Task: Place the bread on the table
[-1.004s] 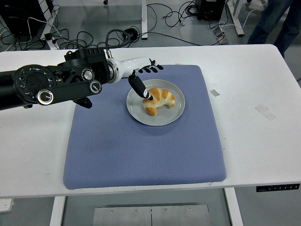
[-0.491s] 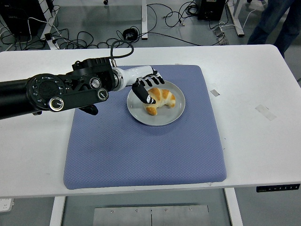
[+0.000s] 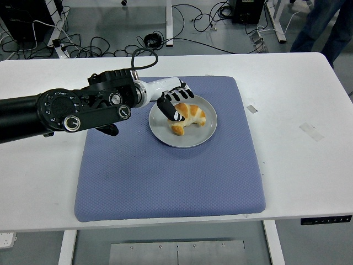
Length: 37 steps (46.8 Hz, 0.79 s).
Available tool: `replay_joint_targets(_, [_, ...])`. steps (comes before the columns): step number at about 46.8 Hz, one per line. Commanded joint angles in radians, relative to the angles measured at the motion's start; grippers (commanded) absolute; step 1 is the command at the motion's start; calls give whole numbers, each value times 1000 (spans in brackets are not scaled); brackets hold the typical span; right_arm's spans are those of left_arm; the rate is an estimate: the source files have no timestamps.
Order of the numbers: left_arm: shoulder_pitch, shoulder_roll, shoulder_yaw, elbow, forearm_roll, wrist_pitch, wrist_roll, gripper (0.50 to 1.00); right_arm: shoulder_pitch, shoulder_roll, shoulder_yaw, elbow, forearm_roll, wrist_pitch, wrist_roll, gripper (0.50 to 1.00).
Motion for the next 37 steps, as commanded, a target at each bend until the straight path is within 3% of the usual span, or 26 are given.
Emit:
replay_joint_targets(1, [4,-2,2,0,0,6,0,824,0,0,0,0,0,0,0,1000])
replay_joint_targets(37, [24,-24,5,38,0,18,-5,825,0,0,0,0,0,0,0,1000])
